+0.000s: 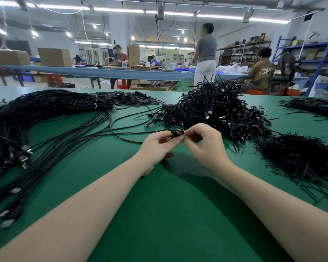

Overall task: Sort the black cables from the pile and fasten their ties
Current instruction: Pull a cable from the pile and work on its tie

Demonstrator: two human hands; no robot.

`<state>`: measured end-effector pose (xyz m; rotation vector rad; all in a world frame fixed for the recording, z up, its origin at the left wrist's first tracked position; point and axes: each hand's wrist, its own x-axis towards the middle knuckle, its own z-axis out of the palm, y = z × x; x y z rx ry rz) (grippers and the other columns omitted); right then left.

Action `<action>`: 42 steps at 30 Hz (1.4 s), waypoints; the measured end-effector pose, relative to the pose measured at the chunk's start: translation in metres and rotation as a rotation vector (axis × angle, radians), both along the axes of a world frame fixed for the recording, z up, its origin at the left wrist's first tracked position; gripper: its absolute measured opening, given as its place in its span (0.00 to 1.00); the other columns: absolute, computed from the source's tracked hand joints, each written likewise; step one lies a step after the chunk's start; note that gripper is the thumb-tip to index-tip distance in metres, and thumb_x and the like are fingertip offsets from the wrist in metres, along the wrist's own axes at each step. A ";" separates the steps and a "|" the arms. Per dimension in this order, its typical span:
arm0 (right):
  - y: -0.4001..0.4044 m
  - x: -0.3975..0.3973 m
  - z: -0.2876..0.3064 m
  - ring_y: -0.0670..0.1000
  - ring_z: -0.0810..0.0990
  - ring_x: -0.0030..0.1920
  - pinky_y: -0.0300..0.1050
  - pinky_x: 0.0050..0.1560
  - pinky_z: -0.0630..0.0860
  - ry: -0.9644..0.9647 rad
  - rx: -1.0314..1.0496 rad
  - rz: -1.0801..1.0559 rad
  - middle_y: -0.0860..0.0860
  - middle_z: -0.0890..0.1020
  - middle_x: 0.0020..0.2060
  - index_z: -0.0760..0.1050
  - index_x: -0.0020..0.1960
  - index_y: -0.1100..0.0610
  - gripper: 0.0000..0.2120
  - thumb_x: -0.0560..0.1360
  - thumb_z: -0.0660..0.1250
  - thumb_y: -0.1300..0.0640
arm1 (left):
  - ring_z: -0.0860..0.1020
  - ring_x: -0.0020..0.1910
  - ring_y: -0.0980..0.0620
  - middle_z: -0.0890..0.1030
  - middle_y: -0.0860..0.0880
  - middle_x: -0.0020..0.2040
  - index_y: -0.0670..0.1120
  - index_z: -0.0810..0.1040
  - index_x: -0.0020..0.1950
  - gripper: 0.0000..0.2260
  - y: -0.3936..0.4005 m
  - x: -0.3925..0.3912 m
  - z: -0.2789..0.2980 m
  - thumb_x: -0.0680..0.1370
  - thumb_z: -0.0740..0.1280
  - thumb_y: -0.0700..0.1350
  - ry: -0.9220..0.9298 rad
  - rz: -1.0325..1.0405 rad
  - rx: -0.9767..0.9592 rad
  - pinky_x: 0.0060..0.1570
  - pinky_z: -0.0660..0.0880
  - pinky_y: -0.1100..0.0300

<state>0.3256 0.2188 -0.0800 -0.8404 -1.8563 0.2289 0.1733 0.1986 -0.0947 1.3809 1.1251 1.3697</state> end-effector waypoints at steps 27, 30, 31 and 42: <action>0.006 -0.002 -0.010 0.32 0.77 0.35 0.23 0.37 0.69 0.080 -0.297 -0.072 0.38 0.80 0.33 0.82 0.43 0.51 0.02 0.73 0.72 0.57 | 0.81 0.36 0.54 0.84 0.50 0.40 0.46 0.82 0.52 0.18 0.000 -0.004 0.008 0.78 0.55 0.33 -0.208 -0.089 -0.113 0.33 0.73 0.64; 0.006 -0.002 -0.010 0.33 0.78 0.37 0.24 0.37 0.70 0.098 -0.336 -0.058 0.40 0.82 0.36 0.82 0.45 0.50 0.02 0.74 0.71 0.56 | 0.81 0.38 0.56 0.84 0.51 0.41 0.48 0.81 0.51 0.23 0.000 -0.002 0.006 0.76 0.53 0.27 -0.157 -0.069 -0.076 0.34 0.74 0.67; 0.006 -0.002 -0.010 0.34 0.79 0.37 0.24 0.38 0.70 0.110 -0.345 -0.053 0.40 0.83 0.37 0.83 0.46 0.51 0.02 0.74 0.71 0.56 | 0.80 0.37 0.57 0.84 0.51 0.41 0.49 0.81 0.51 0.23 0.000 -0.001 0.004 0.77 0.54 0.26 -0.132 -0.051 -0.049 0.33 0.74 0.68; 0.001 -0.002 -0.011 0.32 0.75 0.32 0.24 0.34 0.67 0.078 -0.232 -0.065 0.38 0.78 0.32 0.84 0.45 0.55 0.05 0.74 0.70 0.62 | 0.81 0.49 0.58 0.85 0.53 0.46 0.52 0.84 0.45 0.05 0.003 0.001 -0.006 0.73 0.74 0.43 -0.025 0.118 0.110 0.52 0.74 0.66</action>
